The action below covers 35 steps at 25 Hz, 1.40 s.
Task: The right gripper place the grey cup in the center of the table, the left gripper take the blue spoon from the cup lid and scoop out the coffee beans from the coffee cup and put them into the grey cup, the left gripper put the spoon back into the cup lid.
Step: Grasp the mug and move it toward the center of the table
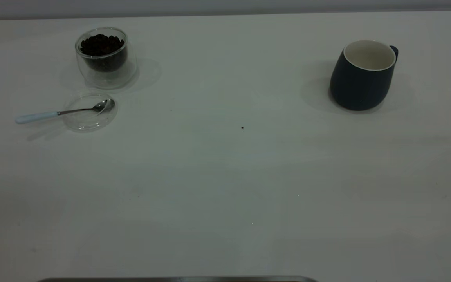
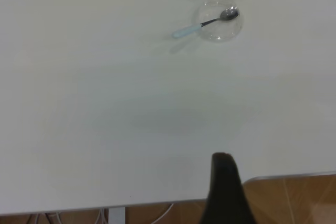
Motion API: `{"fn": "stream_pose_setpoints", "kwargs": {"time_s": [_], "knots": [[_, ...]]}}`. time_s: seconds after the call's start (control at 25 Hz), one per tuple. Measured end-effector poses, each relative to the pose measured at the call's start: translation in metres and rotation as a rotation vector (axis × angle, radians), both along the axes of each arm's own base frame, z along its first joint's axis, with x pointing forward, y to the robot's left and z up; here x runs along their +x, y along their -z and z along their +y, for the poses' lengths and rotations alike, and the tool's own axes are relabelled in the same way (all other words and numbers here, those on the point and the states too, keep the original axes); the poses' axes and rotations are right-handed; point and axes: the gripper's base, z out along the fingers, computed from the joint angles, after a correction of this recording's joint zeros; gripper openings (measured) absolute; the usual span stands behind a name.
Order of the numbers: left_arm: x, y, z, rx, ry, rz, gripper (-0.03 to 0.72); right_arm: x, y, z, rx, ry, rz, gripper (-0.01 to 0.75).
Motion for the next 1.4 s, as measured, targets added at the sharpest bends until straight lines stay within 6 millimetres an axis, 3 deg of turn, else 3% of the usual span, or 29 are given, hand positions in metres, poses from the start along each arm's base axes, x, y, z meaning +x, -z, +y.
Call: {"fn": "stream_pose_setpoints", "kwargs": {"time_s": [1.4], "knots": [[0.0,0.0001,0.0,-0.001,-0.001,0.001,0.592,0.0,-0.001,0.0027,0.033,-0.014,-0.007,0.363]]}}
